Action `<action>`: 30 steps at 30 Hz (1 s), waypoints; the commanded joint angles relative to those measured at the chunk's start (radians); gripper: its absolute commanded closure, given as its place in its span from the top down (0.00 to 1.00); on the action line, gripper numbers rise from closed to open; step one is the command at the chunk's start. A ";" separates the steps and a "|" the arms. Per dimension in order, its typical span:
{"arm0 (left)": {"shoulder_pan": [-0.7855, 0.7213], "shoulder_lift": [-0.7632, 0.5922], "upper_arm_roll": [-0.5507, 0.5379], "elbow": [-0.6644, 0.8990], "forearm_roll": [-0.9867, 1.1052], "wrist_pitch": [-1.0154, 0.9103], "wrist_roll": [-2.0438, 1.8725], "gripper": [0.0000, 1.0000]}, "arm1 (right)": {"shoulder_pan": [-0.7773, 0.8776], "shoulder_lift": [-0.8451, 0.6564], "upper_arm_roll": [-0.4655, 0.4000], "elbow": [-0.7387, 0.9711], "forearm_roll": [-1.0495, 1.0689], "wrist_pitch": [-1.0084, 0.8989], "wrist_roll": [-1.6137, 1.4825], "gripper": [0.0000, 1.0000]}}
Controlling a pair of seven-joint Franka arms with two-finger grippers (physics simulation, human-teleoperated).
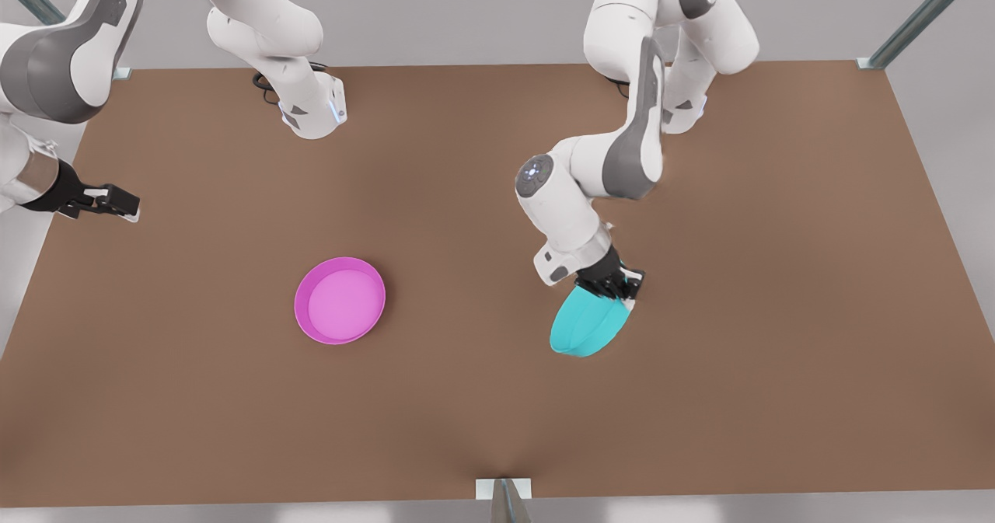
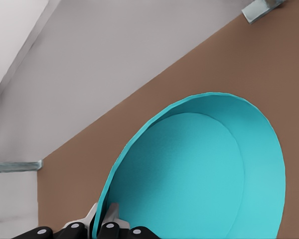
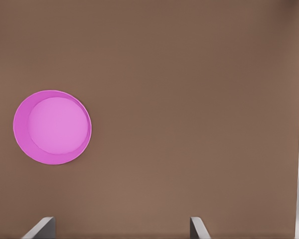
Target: Flip the blue plate over with the left arm, and stack the pink plate on top of the blue plate with the right arm
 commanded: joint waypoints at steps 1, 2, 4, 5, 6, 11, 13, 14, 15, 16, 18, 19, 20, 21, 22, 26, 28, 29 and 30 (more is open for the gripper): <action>-0.038 0.037 0.027 -0.008 0.071 0.101 -0.844 0.21 | 0.000 -0.001 -0.005 0.000 0.001 0.000 -0.001 1.00; -0.046 0.057 0.028 -0.014 0.119 0.133 -0.892 0.21 | 0.000 -0.001 -0.006 0.000 0.001 0.000 -0.001 1.00; -0.075 0.103 0.039 -0.095 0.309 0.277 -1.097 0.21 | 0.000 -0.001 -0.006 0.000 0.001 0.000 -0.001 1.00; -0.112 0.103 0.039 -0.150 0.389 0.302 -1.211 0.21 | 0.000 -0.001 -0.006 0.000 0.001 0.000 -0.001 1.00; -0.141 0.103 0.039 -0.173 0.481 0.305 -1.367 0.21 | 0.000 -0.001 -0.006 0.000 0.001 0.000 -0.001 1.00; -0.290 0.086 0.012 -0.249 0.697 0.167 -1.691 0.21 | 0.000 0.002 -0.006 0.000 0.002 0.000 0.000 1.00; -0.293 0.082 -0.056 -0.308 0.823 0.126 -1.861 0.21 | 0.000 0.002 -0.011 0.000 0.002 0.000 -0.001 1.00; -0.296 0.082 -0.070 -0.327 0.858 0.103 -1.909 0.21 | 0.000 0.004 -0.012 0.000 0.002 0.000 -0.001 1.00; -0.319 0.080 -0.070 -0.380 0.930 0.083 -1.901 0.21 | 0.000 0.004 -0.014 0.000 0.002 0.000 -0.001 1.00; -0.320 0.080 -0.071 -0.391 0.941 0.081 -1.850 0.21 | 0.000 0.005 -0.014 0.000 0.002 0.000 -0.001 1.00; -0.334 0.082 -0.085 -0.399 0.937 0.008 -1.659 0.21 | 0.000 0.005 -0.014 0.000 0.002 0.000 0.000 1.00; -0.340 0.092 -0.094 -0.400 0.935 0.003 -1.645 0.21 | 0.000 0.007 -0.014 0.000 0.002 0.000 0.000 1.00; -0.354 0.094 -0.097 -0.401 0.935 -0.012 -1.596 0.21 | 0.000 0.007 -0.014 0.000 0.002 0.000 -0.001 1.00; -0.353 0.105 -0.117 -0.399 0.933 -0.014 -1.599 0.21 | 0.000 0.007 -0.014 0.000 0.002 0.000 -0.001 1.00; -0.354 0.135 -0.119 -0.399 0.901 -0.012 -1.593 0.21 | 0.000 0.007 -0.014 0.000 0.002 0.000 -0.001 1.00; -0.354 0.137 -0.157 -0.410 0.894 -0.042 -1.593 0.21 | 0.000 0.007 -0.020 -0.005 0.007 0.000 -0.001 1.00; -0.356 0.134 -0.174 -0.428 0.883 -0.043 -1.601 0.21 | 0.000 0.007 -0.028 -0.005 0.013 0.000 -0.001 1.00; -0.356 0.138 -0.194 -0.430 0.871 -0.069 -1.604 0.21 | 0.000 0.007 -0.029 -0.005 0.013 0.000 -0.003 1.00; -0.356 0.149 -0.197 -0.428 0.857 -0.071 -1.608 0.21 | 0.000 0.008 -0.029 -0.005 0.013 0.000 -0.003 1.00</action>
